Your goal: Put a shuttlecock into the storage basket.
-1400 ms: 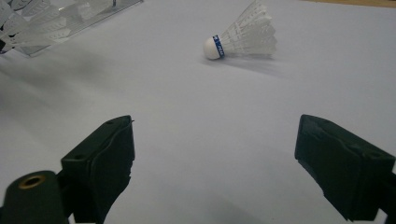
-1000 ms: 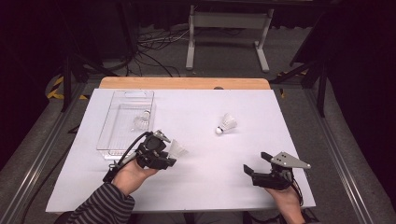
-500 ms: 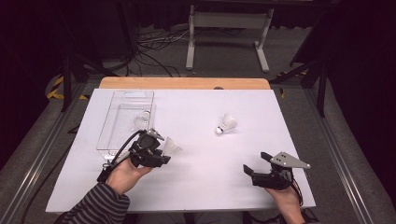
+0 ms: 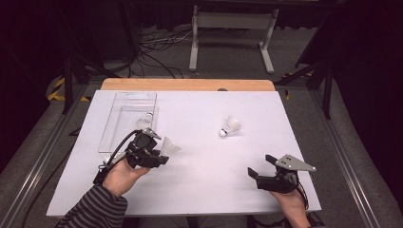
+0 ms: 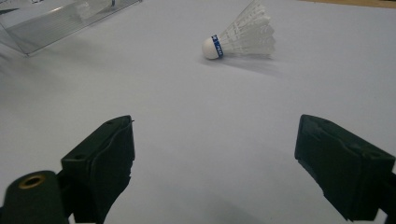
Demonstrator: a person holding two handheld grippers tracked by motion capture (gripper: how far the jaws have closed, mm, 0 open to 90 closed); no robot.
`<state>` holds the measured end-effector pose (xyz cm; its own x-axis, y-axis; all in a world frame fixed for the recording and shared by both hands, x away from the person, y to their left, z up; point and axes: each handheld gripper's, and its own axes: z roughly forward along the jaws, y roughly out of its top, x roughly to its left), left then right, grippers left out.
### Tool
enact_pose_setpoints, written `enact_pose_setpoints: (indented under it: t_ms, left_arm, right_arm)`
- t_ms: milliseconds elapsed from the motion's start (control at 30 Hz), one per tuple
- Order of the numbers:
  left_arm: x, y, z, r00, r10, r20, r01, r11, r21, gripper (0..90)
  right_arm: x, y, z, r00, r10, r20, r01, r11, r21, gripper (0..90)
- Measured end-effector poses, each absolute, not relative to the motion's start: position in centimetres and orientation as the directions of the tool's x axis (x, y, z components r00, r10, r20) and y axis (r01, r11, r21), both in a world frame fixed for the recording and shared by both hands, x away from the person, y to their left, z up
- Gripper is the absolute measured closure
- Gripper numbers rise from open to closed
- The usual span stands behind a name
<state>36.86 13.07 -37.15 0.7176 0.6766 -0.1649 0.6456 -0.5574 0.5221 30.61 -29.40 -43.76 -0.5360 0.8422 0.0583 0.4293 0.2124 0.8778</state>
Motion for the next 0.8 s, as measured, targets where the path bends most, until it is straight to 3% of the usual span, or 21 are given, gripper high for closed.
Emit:
enact_pose_setpoints:
  t_ms: [800]
  left_arm:
    - [37.9,14.7,-36.2,0.690,0.705,-0.163,0.662,-0.524,0.536,65.0]
  right_arm:
    - [30.6,-29.4,-43.7,-0.536,0.842,0.059,0.427,0.210,0.880,12.7]
